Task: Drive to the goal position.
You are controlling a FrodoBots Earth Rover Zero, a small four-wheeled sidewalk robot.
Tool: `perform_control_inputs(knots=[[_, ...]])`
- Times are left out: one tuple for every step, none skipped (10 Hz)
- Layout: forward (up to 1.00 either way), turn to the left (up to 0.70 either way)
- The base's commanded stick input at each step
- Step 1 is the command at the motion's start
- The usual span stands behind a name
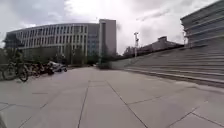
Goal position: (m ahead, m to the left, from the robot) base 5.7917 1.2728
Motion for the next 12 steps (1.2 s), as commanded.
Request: perform_control_inputs(knots=[[1.00, 0.03], [1.00, 0.03], [1.00, 0.03], [1.00, 0.03], [1.00, 0.03], [1.00, 0.03], [1.00, 0.03], [1.00, 0.03], [1.00, 0.03], [1.00, 0.03], [1.00, 0.03], [1.00, 0.03]])
